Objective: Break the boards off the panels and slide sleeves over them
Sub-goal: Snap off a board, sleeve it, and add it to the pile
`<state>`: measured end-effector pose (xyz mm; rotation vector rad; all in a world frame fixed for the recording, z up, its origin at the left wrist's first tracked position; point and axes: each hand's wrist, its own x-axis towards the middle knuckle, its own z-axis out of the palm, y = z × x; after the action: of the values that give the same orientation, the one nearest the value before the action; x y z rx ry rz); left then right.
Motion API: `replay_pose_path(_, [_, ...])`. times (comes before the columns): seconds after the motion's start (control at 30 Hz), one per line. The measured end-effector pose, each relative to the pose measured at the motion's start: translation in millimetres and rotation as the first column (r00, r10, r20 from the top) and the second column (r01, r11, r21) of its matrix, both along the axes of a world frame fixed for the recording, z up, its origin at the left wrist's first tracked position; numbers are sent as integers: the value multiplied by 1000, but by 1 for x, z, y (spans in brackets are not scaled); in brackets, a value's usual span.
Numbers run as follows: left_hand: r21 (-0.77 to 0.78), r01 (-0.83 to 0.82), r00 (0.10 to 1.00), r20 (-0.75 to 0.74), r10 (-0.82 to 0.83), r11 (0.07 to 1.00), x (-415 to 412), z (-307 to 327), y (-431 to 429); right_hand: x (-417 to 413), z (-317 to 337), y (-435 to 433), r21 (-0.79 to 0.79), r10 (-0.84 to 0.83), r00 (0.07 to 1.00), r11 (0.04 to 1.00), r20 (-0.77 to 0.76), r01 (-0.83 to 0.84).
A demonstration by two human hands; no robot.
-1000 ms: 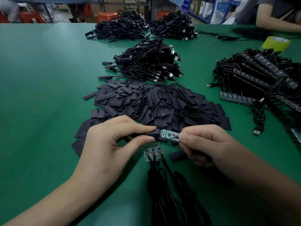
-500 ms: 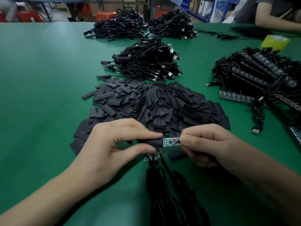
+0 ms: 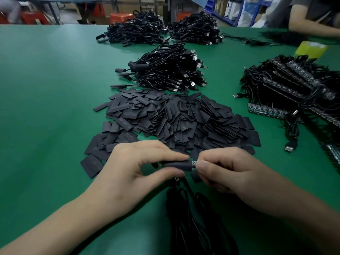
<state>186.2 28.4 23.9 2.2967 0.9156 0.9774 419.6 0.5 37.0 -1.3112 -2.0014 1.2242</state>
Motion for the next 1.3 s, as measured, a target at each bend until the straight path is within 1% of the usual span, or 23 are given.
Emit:
replay_pose_path(0.2, [101,-8,1000,14,7,995,3,1,-6,0,-2,0,-28,0,1000,1000,-23,-1])
replay_pose_path(0.27, [121,-20,999,28,17,992,3,1,-7,0,-1,0,-70,20,997,997,-73,-25])
replay_pose_path(0.37, [141,-39,997,65,30,989,4,2,-9,1,3,0,-151,39,981,986,-193,-68])
replay_pose_path(0.47, [141,-42,995,91,29,989,6,4,-11,1,7,0,-177,52,969,979,-243,-97])
replay_pose_path(0.67, [163,-11,998,66,0,987,7,2,-12,-2,6,-1,-180,57,969,978,-240,-102])
replay_pose_path(0.8, [150,-65,995,85,53,987,7,2,-9,-3,7,-1,-140,39,973,987,-226,-73])
replay_pose_path(0.97, [138,-130,986,119,114,982,6,2,-7,2,10,0,-109,-48,963,994,-264,20])
replay_pose_path(1.07, [142,-130,987,110,115,981,6,2,-8,-1,8,-1,-94,-46,962,995,-268,22])
replay_pose_path(1.2, [165,-114,991,90,100,980,7,1,-9,-5,7,-3,-124,-49,962,992,-270,16])
replay_pose_path(1.27, [184,-134,989,90,119,974,8,1,-9,-7,7,-4,-100,-56,964,995,-259,30])
replay_pose_path(1.3, [193,-172,983,102,155,966,9,2,-9,-8,7,-5,-64,-69,966,996,-248,55])
